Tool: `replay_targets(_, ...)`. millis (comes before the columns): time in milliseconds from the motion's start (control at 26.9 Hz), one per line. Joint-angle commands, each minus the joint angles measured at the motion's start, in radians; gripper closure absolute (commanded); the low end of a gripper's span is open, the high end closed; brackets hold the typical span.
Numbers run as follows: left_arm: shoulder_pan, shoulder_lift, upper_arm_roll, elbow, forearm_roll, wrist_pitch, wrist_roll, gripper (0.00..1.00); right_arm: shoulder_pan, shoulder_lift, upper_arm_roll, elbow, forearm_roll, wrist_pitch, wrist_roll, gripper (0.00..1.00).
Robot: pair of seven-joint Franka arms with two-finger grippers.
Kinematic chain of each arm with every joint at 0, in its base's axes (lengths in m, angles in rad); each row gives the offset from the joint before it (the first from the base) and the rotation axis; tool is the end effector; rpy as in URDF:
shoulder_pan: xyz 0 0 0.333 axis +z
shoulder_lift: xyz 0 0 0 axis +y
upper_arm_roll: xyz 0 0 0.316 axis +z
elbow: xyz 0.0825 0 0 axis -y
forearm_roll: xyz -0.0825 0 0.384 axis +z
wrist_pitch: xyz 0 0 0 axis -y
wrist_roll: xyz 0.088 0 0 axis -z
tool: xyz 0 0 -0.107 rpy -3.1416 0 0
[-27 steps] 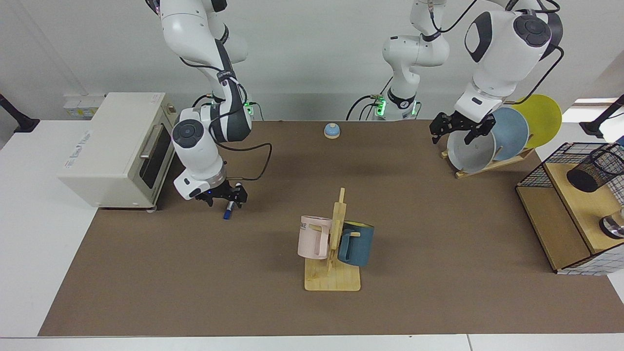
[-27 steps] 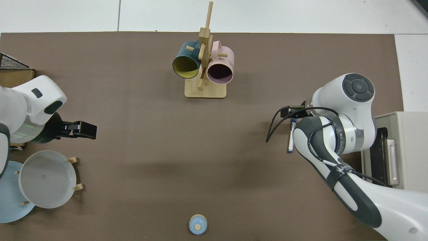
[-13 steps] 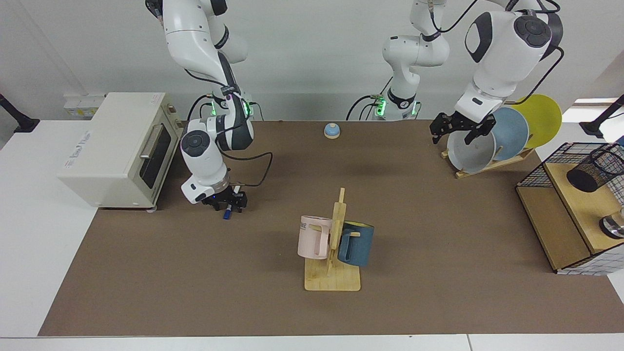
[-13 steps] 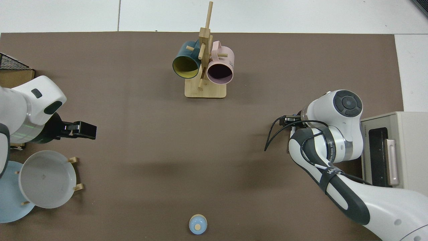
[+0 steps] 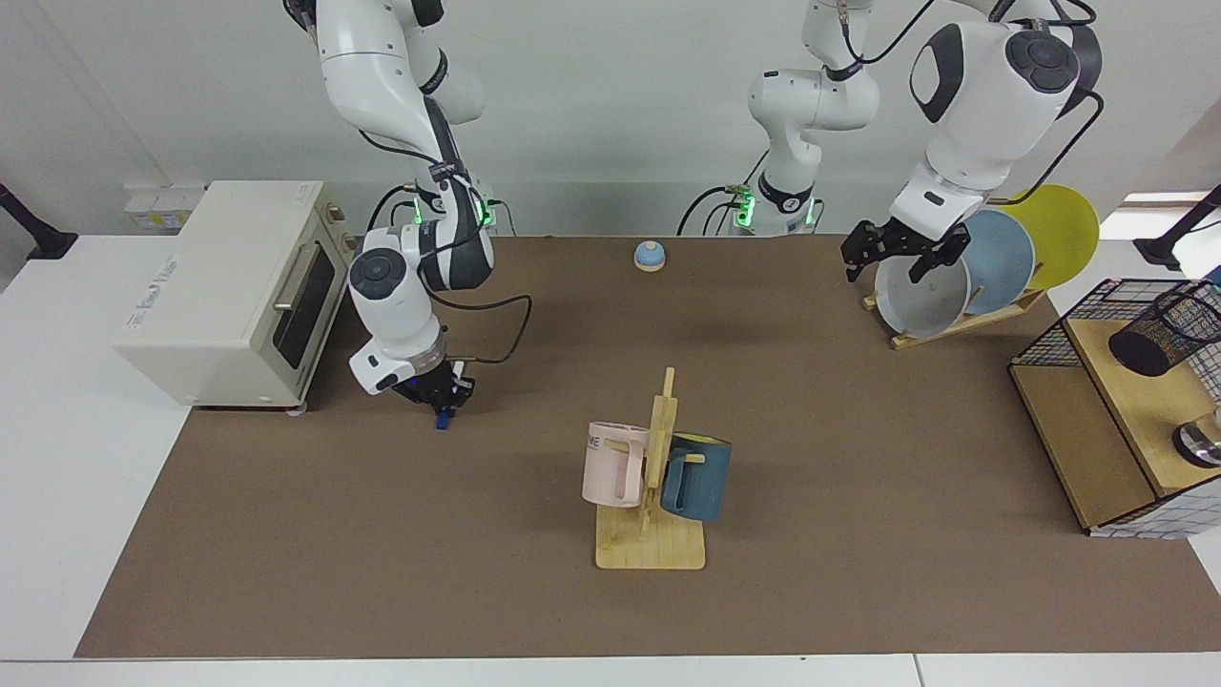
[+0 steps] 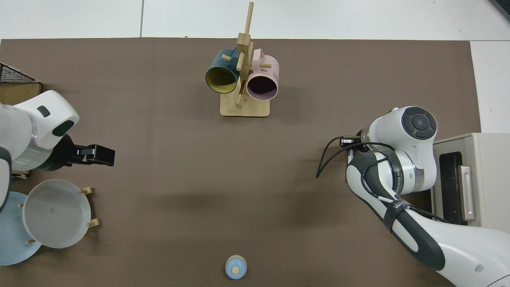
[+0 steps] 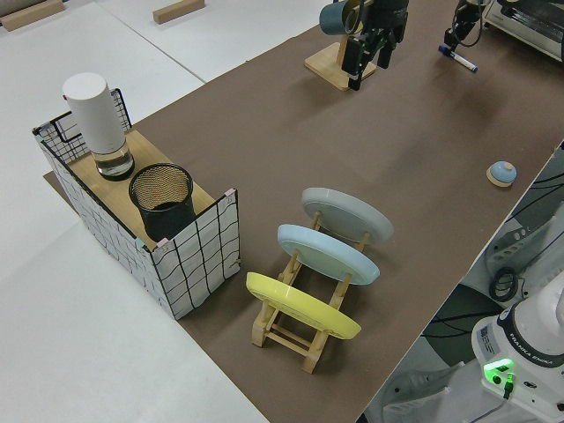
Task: Put markers into pen holder
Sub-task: 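Close the right gripper on the white marker, then lift the marker with the right gripper while the left gripper advances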
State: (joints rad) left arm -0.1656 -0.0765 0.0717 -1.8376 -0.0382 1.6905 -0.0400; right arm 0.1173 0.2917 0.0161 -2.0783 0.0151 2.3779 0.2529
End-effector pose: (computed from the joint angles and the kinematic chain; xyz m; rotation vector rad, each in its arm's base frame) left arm 0.5285 -0.0524 0.5498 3.1002 -0.0750 -0.1141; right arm 0.5804 0.0779 0.2879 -3.1185 0.2047 -0.0076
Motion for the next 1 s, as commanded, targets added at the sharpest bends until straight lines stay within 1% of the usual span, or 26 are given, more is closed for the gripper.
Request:
replay_targets(0,-0.003,-0.032,0.007,-0.038,-0.014,0.021,0.006,0.0,-0.008,0.003,0.005,-0.002,0.005,0.006,0.013,1.0)
replay_targets(111,-0.003,-0.031,0.007,-0.038,-0.014,0.021,0.006,0.0,-0.001,-0.012,0.007,0.018,0.019,-0.032,0.037,1.0)
replay_targets(297,-0.005,-0.031,0.007,-0.038,-0.017,0.02,-0.011,0.0,0.016,-0.039,0.007,0.112,0.152,-0.176,0.068,1.0)
replay_targets(408,-0.009,-0.031,0.007,-0.035,-0.026,0.018,-0.046,0.0,0.025,-0.058,0.007,0.164,0.198,-0.259,0.112,1.0)
replay_targets(594,-0.017,-0.031,0.004,-0.035,-0.028,-0.011,-0.133,0.0,0.068,-0.101,0.007,0.211,0.2,-0.334,0.227,1.0)
replay_targets(779,-0.017,-0.029,-0.024,-0.025,-0.028,-0.037,-0.201,0.0,0.12,-0.131,0.007,0.286,0.2,-0.445,0.373,1.0)
replay_targets(891,-0.017,-0.031,-0.024,-0.022,-0.028,-0.041,-0.222,0.0,0.133,-0.155,0.012,0.293,0.203,-0.485,0.419,1.0)
replay_targets(965,-0.017,-0.032,-0.024,-0.019,-0.028,-0.063,-0.274,0.0,0.149,-0.178,0.013,0.296,0.204,-0.515,0.453,1.0)
